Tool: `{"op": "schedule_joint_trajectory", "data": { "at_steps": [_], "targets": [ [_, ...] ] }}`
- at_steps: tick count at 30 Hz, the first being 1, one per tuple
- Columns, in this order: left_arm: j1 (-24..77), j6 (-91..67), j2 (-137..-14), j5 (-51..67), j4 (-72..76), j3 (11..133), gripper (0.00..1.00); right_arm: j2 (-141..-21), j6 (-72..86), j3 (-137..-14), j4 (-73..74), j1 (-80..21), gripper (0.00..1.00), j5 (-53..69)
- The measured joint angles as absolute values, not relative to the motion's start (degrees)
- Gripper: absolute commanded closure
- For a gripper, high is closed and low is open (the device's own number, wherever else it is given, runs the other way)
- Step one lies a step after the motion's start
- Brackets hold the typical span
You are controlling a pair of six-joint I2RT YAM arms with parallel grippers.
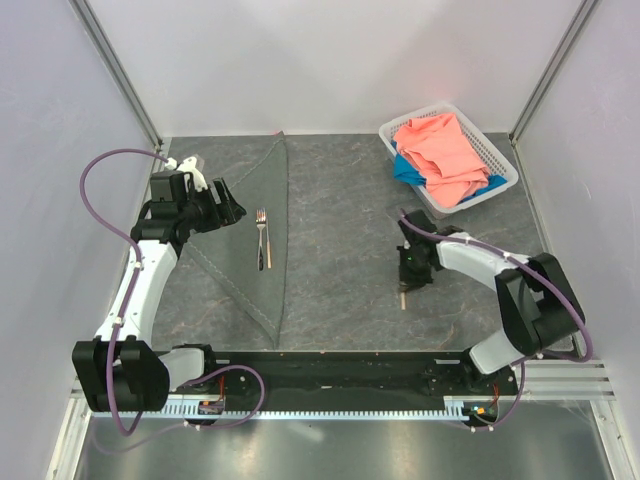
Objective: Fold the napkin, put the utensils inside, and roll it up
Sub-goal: Grab a utensil with the right arm, then place the utensil onto the napkin
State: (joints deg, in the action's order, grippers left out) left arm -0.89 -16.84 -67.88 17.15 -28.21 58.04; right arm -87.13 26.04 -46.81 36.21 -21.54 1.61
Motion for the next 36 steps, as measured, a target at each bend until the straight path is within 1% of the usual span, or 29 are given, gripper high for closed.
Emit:
{"op": "schedule_joint_trajectory", "data": {
  "at_steps": [4,8,9,10,16,20,24,36],
  "targets": [
    [-0.89,-16.84,-67.88,17.21,-28.21,58.04,0.2,-92.12,31.73,-51.16,29.63,-29.47,1.0,6.0],
    [-0.89,-16.84,-67.88,17.43,-28.18,58.04,0.2,-100.44,36.53,-60.62,21.34,-35.7,1.0,10.2],
    [-0.86,-16.84,-67.85,17.63,-28.18,58.04,0.2,-103.7,38.02,-64.75,18.11,-36.88,1.0,11.29],
    [-0.89,-16.84,-67.85,17.74,-28.18,58.04,0.2,-104.4,38.35,-65.69,17.17,-37.71,1.0,11.73],
    [-0.89,-16.84,-67.72,18.33,-28.16,58.04,0.2,-117.19,42.15,-81.8,10.37,-42.33,1.0,16.64],
    [-0.86,-16.84,-67.72,18.48,-28.16,58.04,0.2,-122.41,43.57,-88.27,9.23,-44.07,1.0,18.44],
    [-0.86,-16.84,-67.72,18.57,-28.16,58.04,0.2,-125.49,44.58,-91.81,8.56,-45.19,1.0,19.49],
    [-0.89,-16.84,-67.72,18.57,-28.18,58.04,0.2,-130.78,46.33,-95.59,8.19,-45.15,1.0,19.44]
  ]
}}
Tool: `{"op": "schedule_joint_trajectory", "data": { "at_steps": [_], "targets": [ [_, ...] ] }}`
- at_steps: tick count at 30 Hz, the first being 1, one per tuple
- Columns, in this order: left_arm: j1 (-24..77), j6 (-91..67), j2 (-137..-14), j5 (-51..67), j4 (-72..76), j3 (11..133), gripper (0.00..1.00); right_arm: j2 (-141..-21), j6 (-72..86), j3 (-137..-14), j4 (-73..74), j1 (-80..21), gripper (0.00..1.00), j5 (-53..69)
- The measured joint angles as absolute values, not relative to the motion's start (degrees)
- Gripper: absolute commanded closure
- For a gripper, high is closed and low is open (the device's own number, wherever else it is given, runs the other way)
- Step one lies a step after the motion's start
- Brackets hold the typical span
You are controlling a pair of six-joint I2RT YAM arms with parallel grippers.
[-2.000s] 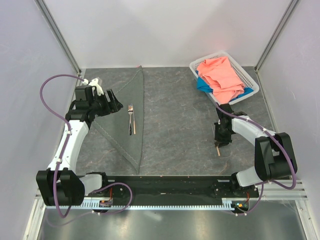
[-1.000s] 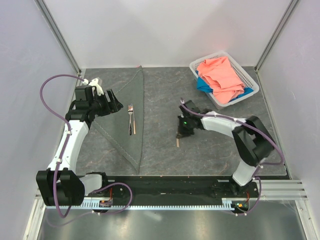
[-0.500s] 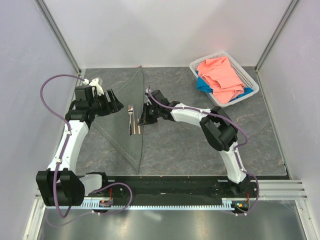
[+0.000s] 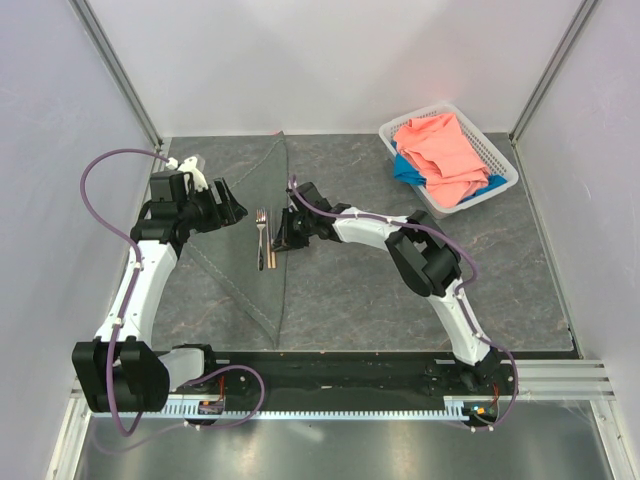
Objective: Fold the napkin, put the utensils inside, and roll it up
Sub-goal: Place the utensil onto the napkin
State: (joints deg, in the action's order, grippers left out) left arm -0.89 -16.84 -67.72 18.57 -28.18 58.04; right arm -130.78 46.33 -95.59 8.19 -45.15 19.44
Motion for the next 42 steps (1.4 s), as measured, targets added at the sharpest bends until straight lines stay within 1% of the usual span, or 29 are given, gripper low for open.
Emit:
{"op": "schedule_joint_trajectory", "data": {
  "at_steps": [15,22,23,25,28,29,31,42],
  "targets": [
    [-0.89,-16.84,-67.72,18.59,-28.18,58.04,0.2,-133.82,45.8,-99.48,9.96,-45.15,0.99,16.93],
    [-0.89,-16.84,-67.72,18.59,-28.16,58.04,0.2,-134.89,45.45,-101.16,11.16,-45.15,0.84,16.88],
    [-0.86,-16.84,-67.72,18.59,-28.16,58.04,0.2,-134.91,45.32,-101.3,11.31,-45.15,0.8,16.88],
    [-0.86,-16.84,-67.72,18.59,-28.16,58.04,0.2,-134.91,45.19,-101.45,11.49,-45.15,0.75,16.82],
    [-0.89,-16.84,-67.72,18.59,-28.16,58.04,0.2,-134.96,44.71,-101.49,11.9,-45.15,0.63,16.73],
    [-0.89,-16.84,-67.72,18.59,-28.16,58.04,0.2,-134.96,44.6,-101.62,11.9,-45.15,0.6,16.73],
    [-0.89,-16.84,-67.72,18.59,-28.18,58.04,0.2,-134.96,44.29,-101.95,11.88,-45.15,0.58,16.73],
    [-0.89,-16.84,-67.7,18.59,-28.16,58.04,0.2,-133.62,40.47,-102.21,12.36,-45.12,0.57,16.69]
  ]
}}
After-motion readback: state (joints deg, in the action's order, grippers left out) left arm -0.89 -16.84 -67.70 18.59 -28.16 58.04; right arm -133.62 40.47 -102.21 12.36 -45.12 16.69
